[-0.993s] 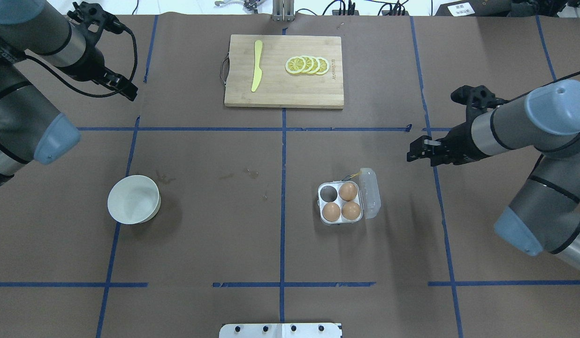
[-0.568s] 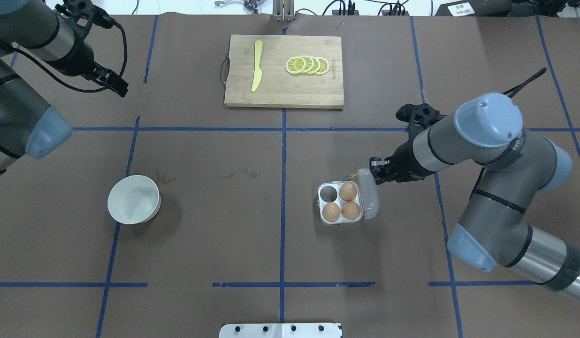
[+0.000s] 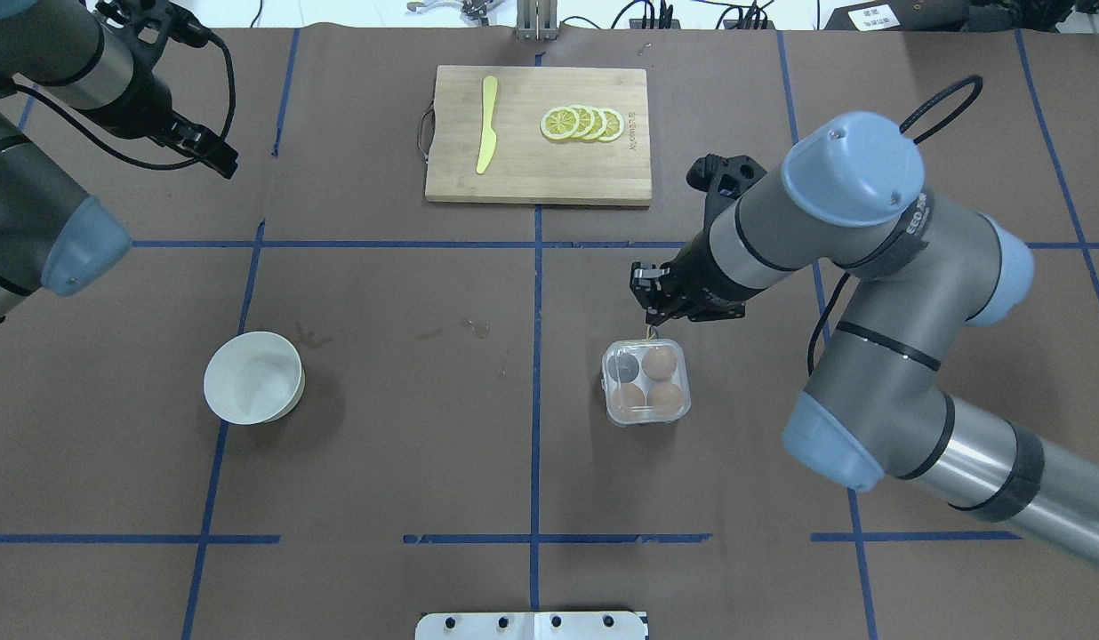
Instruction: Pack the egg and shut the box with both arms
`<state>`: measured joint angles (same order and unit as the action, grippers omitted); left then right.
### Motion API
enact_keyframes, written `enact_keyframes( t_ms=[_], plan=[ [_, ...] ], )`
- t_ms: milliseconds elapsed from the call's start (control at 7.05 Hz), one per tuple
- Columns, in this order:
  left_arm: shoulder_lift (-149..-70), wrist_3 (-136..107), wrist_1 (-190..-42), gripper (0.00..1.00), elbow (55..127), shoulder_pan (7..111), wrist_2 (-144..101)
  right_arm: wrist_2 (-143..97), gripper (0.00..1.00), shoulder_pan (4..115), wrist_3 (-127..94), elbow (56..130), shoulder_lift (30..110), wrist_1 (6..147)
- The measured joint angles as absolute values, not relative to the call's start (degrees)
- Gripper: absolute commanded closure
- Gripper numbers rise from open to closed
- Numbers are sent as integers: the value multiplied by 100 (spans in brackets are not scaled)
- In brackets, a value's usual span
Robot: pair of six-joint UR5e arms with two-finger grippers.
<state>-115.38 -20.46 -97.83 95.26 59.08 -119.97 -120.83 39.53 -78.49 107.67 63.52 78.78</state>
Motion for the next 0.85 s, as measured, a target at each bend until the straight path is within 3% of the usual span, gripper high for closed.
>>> enact_keyframes(
  t_ms=[284,851],
  plan=[
    [-11286,-1919,-9780,0,9649,6143,-11997,-12298,0,4542,-7424,10883,6726,7901],
    [-10502,-399,-9772,0,9621,7489,-12518,-12423,0,6109,-4651,10814,8285,7959]
  ],
)
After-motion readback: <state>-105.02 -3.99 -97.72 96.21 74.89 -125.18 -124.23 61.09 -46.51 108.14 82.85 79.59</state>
